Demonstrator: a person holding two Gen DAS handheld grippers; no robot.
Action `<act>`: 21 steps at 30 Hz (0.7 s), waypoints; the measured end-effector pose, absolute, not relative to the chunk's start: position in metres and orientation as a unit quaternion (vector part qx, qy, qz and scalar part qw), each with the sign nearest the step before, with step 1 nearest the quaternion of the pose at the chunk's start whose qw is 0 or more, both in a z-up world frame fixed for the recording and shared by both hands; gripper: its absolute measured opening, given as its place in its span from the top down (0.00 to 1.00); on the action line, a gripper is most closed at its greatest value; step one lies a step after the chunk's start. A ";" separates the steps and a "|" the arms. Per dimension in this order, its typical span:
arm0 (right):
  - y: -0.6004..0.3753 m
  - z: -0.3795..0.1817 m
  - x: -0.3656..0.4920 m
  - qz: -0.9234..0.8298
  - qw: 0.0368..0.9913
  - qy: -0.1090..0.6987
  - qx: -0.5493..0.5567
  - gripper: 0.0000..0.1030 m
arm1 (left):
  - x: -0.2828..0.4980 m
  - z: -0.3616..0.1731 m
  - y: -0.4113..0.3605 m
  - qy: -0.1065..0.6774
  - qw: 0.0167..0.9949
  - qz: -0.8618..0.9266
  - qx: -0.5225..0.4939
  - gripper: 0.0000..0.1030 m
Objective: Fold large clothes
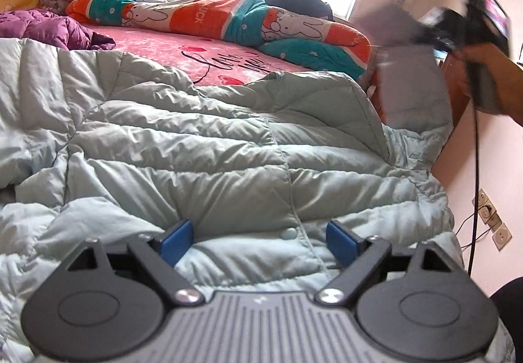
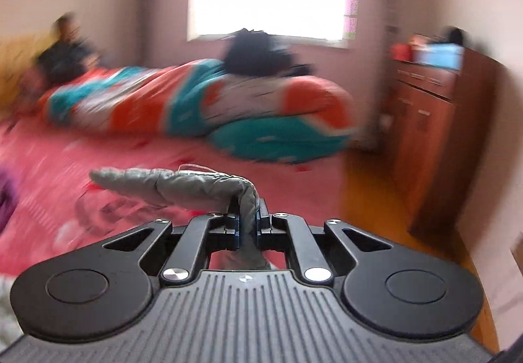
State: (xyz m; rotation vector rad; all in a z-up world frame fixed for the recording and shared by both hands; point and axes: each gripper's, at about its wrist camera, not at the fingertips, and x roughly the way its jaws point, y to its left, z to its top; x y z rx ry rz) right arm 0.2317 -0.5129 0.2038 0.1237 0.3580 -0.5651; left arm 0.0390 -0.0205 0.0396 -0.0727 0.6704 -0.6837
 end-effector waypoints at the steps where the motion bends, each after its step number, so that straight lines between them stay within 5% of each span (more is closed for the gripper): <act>1: -0.527 0.206 0.217 -0.294 0.938 0.166 0.074 0.92 | 0.039 0.040 -0.020 0.322 0.887 -0.329 -0.034 0.13; 12: -0.640 0.168 0.054 -0.434 0.861 0.115 0.239 0.95 | 0.035 0.038 -0.024 0.315 0.885 -0.343 -0.017 0.06; 21: -0.658 0.113 0.006 -0.435 0.795 0.091 0.412 0.95 | 0.038 0.040 -0.019 0.317 0.883 -0.345 -0.029 0.06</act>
